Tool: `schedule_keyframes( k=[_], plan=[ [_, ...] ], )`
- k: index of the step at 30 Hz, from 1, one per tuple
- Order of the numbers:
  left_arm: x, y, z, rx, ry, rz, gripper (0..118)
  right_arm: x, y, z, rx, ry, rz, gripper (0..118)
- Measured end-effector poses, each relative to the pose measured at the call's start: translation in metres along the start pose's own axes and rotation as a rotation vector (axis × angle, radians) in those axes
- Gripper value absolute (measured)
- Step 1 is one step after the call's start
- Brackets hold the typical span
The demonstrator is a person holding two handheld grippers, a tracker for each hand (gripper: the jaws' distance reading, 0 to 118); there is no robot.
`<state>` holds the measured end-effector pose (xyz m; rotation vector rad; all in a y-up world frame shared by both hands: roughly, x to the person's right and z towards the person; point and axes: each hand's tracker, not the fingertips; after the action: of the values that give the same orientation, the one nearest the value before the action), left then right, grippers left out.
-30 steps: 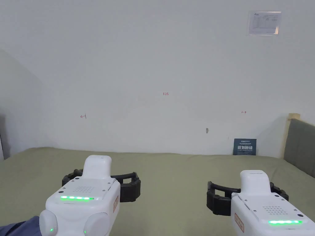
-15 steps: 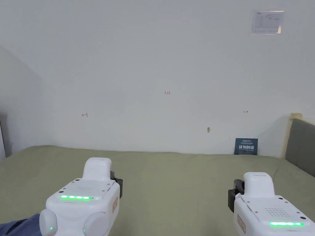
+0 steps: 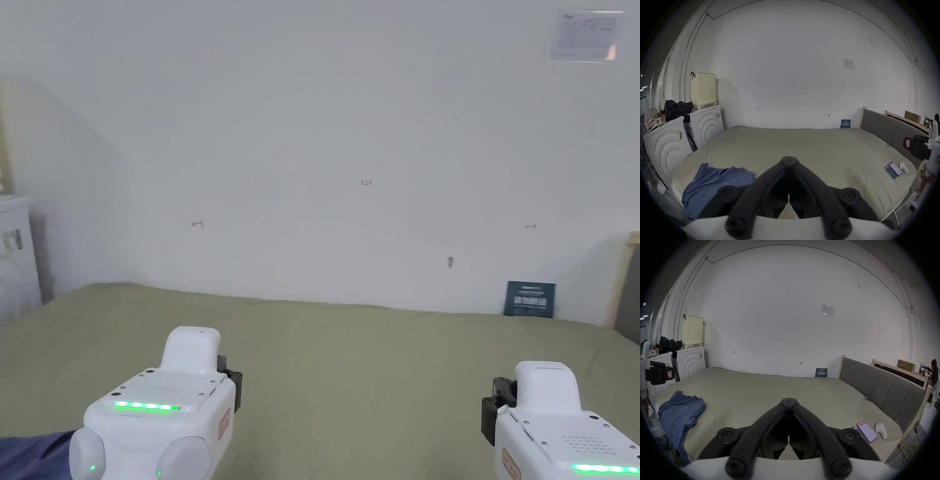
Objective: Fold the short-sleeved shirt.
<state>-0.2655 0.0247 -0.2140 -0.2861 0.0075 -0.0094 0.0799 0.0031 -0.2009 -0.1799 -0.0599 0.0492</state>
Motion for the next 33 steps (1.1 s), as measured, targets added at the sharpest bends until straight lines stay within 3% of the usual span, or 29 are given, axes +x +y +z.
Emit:
schedule_keyframes(
  k=[7, 10, 15, 24, 33],
  plan=[
    [-0.120, -0.011, 0.030, -0.022, 0.261, 0.077, 0, -0.125, 0.003, -0.037, -0.002, 0.283, 0.035, 0],
    [-0.174, -0.021, 0.058, -0.031, 0.406, 0.108, 0, -0.183, 0.001, -0.043, -0.005, 0.414, 0.002, 0],
    [-0.232, -0.036, 0.094, -0.075, 0.563, 0.126, 0, -0.243, -0.004, -0.043, -0.023, 0.536, -0.017, 0],
    [-0.256, -0.057, 0.077, -0.142, 0.552, 0.130, 0, -0.270, -0.015, -0.054, -0.056, 0.556, 0.019, 0],
    [-0.256, -0.110, -0.061, -0.352, 0.369, 0.193, 0, -0.255, -0.058, -0.082, -0.174, 0.505, 0.068, 0]
  ],
)
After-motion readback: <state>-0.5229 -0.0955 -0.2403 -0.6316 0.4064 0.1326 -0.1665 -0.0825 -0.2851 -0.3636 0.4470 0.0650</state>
